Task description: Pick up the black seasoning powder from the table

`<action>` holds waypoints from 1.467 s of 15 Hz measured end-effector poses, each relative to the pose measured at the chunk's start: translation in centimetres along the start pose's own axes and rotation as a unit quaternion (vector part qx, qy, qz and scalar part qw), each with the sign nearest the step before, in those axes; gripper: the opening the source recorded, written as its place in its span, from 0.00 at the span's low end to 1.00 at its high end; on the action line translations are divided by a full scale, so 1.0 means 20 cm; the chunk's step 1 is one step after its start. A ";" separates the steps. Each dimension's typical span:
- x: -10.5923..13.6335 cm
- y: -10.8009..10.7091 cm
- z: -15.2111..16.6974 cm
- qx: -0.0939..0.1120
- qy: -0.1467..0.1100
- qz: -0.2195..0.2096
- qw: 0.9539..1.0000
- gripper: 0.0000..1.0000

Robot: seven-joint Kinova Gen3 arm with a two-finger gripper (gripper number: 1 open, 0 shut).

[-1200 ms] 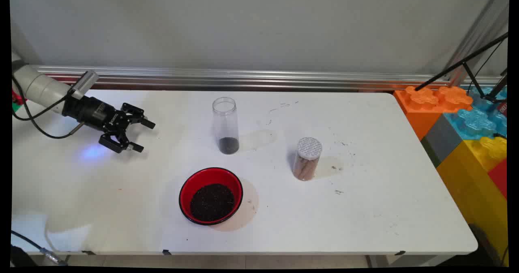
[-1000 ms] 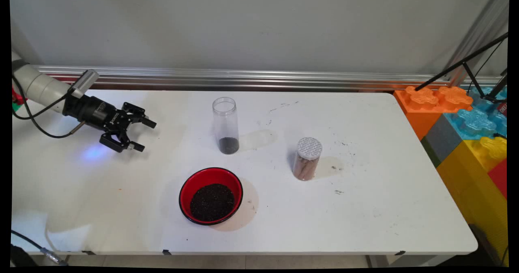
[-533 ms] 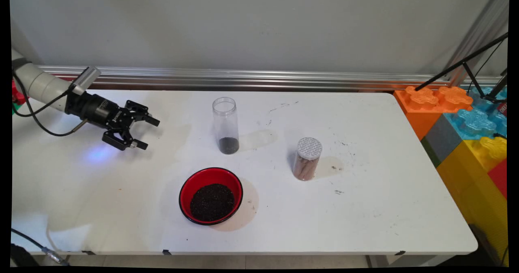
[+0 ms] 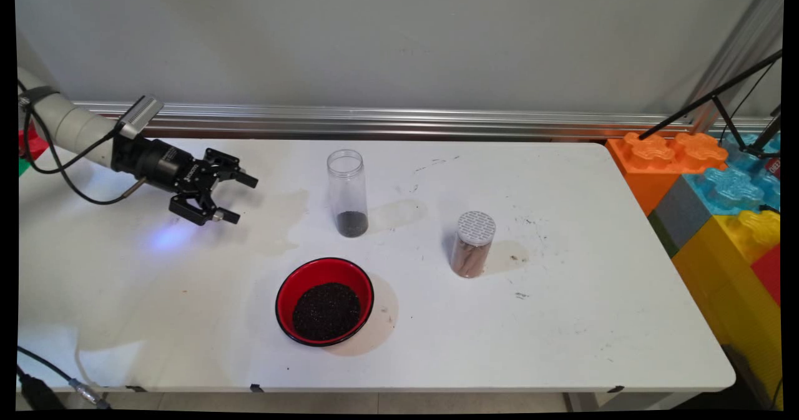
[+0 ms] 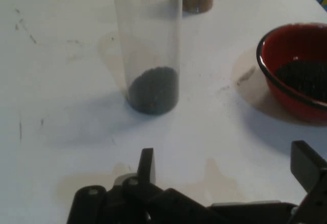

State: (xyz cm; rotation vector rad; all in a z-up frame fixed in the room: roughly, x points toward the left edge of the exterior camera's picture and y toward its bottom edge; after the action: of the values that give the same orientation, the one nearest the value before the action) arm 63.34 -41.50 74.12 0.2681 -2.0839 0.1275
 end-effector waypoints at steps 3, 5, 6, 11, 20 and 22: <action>0.03 -0.01 0.04 0.002 0.011 0.002 1.000 1.00; 0.06 -0.02 0.07 0.003 0.020 0.004 1.000 1.00; 0.07 -0.02 0.09 0.004 0.023 0.005 1.000 1.00; 0.13 -0.04 0.17 0.006 0.040 0.012 0.999 1.00; 0.24 -0.06 0.34 0.011 0.072 0.021 0.997 1.00; 0.26 -0.07 0.38 0.014 0.077 0.023 0.997 1.00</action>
State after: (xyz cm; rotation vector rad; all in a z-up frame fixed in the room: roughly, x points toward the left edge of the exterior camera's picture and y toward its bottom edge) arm 54.86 -45.13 74.74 0.2193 -1.9375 0.1994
